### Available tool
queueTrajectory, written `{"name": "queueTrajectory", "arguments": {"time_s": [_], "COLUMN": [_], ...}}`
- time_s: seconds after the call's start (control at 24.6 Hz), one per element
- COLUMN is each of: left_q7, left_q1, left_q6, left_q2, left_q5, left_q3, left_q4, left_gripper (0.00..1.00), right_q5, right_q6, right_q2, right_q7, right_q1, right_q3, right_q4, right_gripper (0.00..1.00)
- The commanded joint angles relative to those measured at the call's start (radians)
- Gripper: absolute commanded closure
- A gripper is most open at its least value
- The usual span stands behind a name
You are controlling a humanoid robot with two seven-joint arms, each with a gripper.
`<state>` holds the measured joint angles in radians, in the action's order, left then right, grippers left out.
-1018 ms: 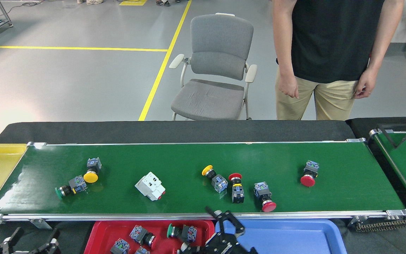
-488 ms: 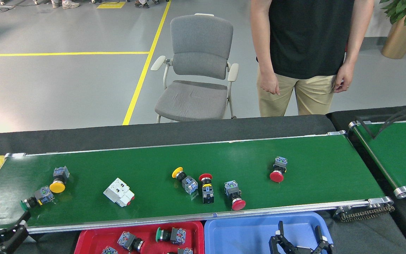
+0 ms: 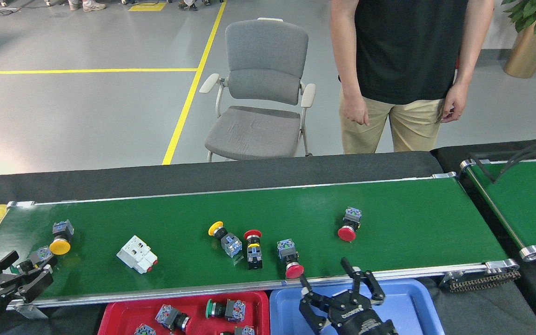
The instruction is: Pick switch part from conveyor to tray
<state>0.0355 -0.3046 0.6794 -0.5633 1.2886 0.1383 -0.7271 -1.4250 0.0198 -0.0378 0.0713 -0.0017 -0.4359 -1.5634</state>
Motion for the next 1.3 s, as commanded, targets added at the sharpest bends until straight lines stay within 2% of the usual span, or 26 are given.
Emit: {"name": "queueTrajectory", "arguments": {"time_s": [0.0,0.12,0.24,0.33,0.41,0.45,0.53,0.65,0.77,0.85,1.02,1.1,1.18,1.22,1.26], "left_q7": [0.05,0.086,0.089,0.089,0.089,0.093,0.112,0.115,0.115,0.115,0.113,0.106,0.104,0.104,0.104], "left_q1": [-0.025,-0.027,-0.025,-0.025,-0.025,-0.025,-0.024,-0.013,0.018,0.061,0.263,0.34,0.401,0.432,0.466], "left_q6": [-0.04,-0.061,-0.055,-0.046,-0.027,-0.007,0.022,0.029,0.029,0.031,0.106,0.106,0.106,0.106,0.106], "left_q2": [-0.023,-0.021,-0.012,-0.007,-0.006,-0.003,0.019,0.025,0.022,0.013,0.022,0.034,0.079,0.1,0.12], "left_q5": [0.003,0.003,0.003,0.0,-0.005,-0.006,-0.006,-0.009,-0.031,-0.052,-0.051,-0.045,-0.025,-0.008,0.014], "left_q3": [-0.032,-0.086,-0.095,-0.108,-0.12,-0.123,-0.124,-0.121,-0.111,-0.089,-0.013,0.018,0.021,0.021,0.021], "left_q4": [0.012,0.014,0.012,0.009,0.008,0.005,-0.017,-0.081,-0.176,-0.264,-0.523,-0.594,-0.678,-0.727,-0.776], "left_gripper": [0.01,0.07,0.27,0.53,0.69,0.74,0.79,0.84,0.85,0.84,0.83,0.83,0.82,0.81,0.79], "right_q5": [-0.04,-0.068,-0.083,-0.075,-0.072,-0.072,-0.078,-0.084,-0.088,-0.088,-0.088,-0.088,-0.088,-0.088,-0.088], "right_q6": [-0.021,-0.024,-0.058,-0.126,-0.166,-0.187,-0.221,-0.23,-0.23,-0.232,-0.222,-0.218,-0.196,-0.178,-0.167], "right_q2": [-0.042,-0.102,-0.117,-0.119,-0.119,-0.119,-0.12,-0.116,-0.113,-0.108,-0.093,-0.054,0.009,0.042,0.065], "right_q7": [0.036,0.041,0.041,0.041,0.041,0.039,0.038,0.039,0.039,0.039,0.03,0.021,0.012,0.005,-0.008], "right_q1": [-0.021,-0.035,-0.086,-0.136,-0.179,-0.199,-0.221,-0.231,-0.23,-0.222,-0.207,-0.19,-0.164,-0.147,-0.129], "right_q3": [-0.007,-0.014,-0.035,-0.072,-0.102,-0.118,-0.136,-0.152,-0.152,-0.152,-0.164,-0.224,-0.316,-0.362,-0.409], "right_q4": [0.025,0.066,0.138,0.19,0.243,0.273,0.296,0.299,0.299,0.29,0.237,0.169,0.08,0.034,-0.007], "right_gripper": [0.01,0.01,0.02,0.02,0.03,0.07,0.28,0.72,0.94,0.98,0.98,0.98,0.94,0.8,0.37]}}
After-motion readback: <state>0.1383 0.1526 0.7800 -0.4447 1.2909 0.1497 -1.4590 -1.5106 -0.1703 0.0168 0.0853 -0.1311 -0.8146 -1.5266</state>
